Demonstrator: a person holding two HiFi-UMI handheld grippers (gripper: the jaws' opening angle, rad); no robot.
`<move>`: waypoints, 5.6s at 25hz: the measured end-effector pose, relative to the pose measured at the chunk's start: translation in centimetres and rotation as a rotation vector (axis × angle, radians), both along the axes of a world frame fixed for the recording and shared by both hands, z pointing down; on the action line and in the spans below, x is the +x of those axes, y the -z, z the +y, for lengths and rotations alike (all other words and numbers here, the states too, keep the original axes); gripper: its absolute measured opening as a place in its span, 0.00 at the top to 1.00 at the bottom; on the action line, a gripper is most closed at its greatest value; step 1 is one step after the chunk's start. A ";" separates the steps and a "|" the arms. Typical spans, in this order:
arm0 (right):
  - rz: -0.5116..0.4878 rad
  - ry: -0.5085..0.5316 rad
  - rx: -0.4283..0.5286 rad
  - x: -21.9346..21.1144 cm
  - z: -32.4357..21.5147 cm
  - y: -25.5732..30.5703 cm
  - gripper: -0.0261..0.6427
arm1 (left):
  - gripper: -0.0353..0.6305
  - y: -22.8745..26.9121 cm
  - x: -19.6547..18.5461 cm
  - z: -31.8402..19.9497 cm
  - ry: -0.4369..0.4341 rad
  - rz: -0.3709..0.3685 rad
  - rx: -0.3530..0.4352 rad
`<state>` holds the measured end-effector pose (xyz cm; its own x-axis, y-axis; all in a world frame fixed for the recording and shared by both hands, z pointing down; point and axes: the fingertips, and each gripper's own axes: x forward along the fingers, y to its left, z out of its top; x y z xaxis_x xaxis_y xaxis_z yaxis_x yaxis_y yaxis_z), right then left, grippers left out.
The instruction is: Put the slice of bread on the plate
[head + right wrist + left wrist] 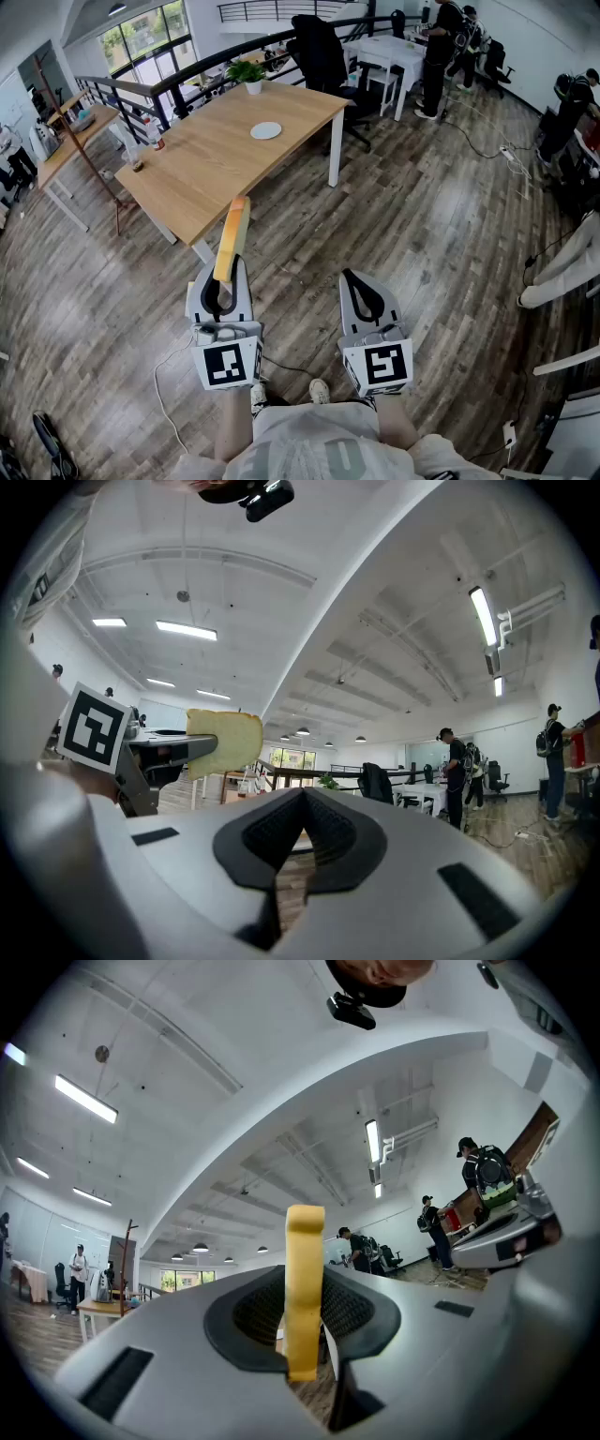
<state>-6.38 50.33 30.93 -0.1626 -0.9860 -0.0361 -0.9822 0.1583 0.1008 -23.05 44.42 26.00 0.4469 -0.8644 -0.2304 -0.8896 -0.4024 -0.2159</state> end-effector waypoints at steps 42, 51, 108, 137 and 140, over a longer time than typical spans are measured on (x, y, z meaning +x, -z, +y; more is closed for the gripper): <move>0.018 0.066 -0.013 4.7 -12.8 -2.3 0.93 | 0.81 -0.8 2.0 -13.4 0.063 0.043 0.012; 0.060 0.053 -0.064 6.4 -24.9 -3.5 0.93 | 0.81 -3.5 2.9 -26.5 0.047 0.084 -0.066; -0.148 0.545 -0.052 16.9 -87.0 -1.3 0.93 | 0.81 -0.3 15.9 -76.9 0.358 0.016 -0.028; -0.210 0.657 0.013 13.3 -88.7 1.9 0.93 | 0.81 1.2 14.7 -79.8 0.468 -0.173 0.044; -0.179 0.638 -0.027 13.3 -89.2 0.6 0.93 | 0.81 -0.8 15.0 -81.0 0.498 -0.332 0.016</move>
<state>6.90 -38.83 30.34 -0.7087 -0.6993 -0.0936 -0.6962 0.7147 -0.0673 -8.03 -36.61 26.77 0.0388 -0.9859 -0.1628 -0.8541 0.0518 -0.5175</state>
